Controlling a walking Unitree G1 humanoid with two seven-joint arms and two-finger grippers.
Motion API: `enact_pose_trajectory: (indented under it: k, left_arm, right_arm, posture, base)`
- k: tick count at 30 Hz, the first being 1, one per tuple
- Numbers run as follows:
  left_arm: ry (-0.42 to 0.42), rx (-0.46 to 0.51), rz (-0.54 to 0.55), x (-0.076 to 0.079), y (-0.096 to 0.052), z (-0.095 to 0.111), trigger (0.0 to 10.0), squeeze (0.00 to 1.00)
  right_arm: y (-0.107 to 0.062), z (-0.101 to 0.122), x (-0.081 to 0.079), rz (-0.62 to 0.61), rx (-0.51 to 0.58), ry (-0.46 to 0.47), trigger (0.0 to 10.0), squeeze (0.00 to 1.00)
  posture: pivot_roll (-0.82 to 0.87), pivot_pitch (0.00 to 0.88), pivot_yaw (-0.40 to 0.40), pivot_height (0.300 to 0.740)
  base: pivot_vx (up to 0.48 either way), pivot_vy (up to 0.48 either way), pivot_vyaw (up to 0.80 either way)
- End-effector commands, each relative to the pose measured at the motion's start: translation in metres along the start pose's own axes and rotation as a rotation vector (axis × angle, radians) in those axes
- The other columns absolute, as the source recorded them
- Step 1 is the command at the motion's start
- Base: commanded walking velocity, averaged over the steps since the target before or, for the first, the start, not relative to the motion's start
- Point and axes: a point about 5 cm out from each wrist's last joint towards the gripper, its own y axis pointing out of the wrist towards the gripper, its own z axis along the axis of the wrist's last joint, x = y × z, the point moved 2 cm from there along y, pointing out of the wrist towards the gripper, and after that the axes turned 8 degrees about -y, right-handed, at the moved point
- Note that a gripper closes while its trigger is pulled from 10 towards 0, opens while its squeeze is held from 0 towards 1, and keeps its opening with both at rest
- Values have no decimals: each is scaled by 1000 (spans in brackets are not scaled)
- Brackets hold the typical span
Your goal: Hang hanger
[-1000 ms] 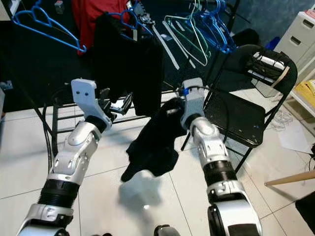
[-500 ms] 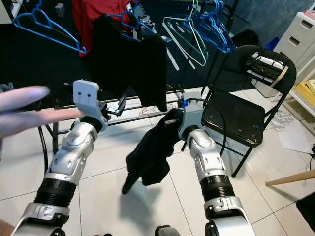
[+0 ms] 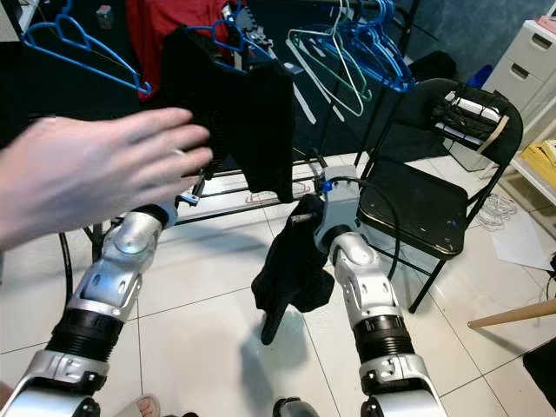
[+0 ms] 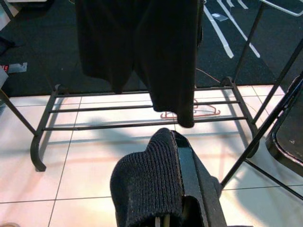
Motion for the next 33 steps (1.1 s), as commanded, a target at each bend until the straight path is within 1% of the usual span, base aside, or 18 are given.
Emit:
enact_pose_trajectory:
  k: [1,5,8,27,33]
  left_arm:
    - [39,-27,-10,2,-3,-7,10000,0]
    - [42,-27,-11,3,-3,-7,10000,0]
    - [67,-34,-12,4,-2,-8,10000,0]
    - [76,-43,-13,4,-2,-9,10000,0]
    - [90,-52,-31,6,-3,-12,10000,0]
  right_arm:
    - [-2,1,0,0,4,4,0,0]
    - [-3,1,0,2,4,4,0,0]
    - [-3,1,1,2,3,3,0,0]
    - [-3,2,1,2,2,8,0,0]
    - [-3,2,0,2,1,12,0,0]
  posture:
    - [-148,128,-102,740]
    - [-148,128,-102,740]
    - [-150,129,-101,740]
    - [-147,132,-100,740]
    - [-144,131,-96,740]
  base:
    - [0,0,0]
    - [0,0,0]
    - [0,0,0]
    - [0,0,0]
    - [0,0,0]
